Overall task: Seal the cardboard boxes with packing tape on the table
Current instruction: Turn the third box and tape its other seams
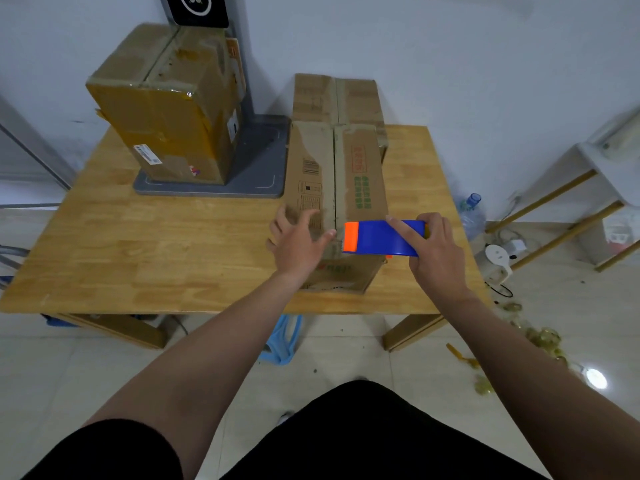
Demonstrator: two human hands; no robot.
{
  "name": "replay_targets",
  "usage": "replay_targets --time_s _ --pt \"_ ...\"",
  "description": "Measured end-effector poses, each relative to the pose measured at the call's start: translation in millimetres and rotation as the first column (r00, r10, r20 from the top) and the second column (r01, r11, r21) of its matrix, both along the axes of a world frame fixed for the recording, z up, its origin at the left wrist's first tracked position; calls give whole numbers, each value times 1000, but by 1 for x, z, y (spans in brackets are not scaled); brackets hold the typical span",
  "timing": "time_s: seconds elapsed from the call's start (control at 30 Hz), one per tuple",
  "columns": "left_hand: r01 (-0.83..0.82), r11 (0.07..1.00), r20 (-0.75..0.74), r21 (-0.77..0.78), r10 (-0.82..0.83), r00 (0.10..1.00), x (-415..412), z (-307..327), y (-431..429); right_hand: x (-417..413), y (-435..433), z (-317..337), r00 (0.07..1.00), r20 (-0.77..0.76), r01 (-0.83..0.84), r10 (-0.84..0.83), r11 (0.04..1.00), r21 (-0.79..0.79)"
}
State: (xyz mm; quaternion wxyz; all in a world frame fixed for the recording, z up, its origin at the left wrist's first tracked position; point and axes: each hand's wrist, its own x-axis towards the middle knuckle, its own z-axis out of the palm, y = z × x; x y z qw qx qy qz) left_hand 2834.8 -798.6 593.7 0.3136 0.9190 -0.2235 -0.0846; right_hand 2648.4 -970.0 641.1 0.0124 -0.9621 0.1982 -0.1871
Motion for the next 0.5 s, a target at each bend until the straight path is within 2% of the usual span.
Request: replay_targets --time_s 0.1,0.2,0.3,0.5 --pt "12 1000 10 -7 -12 1000 3 -1 1 -1 0 -3 1000 10 15 -15 1000 4" --pt "-4 975 -85 -222 -15 996 14 -4 12 -1 -2 -5 999 30 22 -22 1000 1" --pt "-76 904 -268 -421 -44 962 26 -6 34 -2 -3 -7 999 51 12 -12 1000 1" --pt "-78 863 -462 -500 -190 867 51 -9 68 0 -5 -6 998 61 11 -13 1000 26"
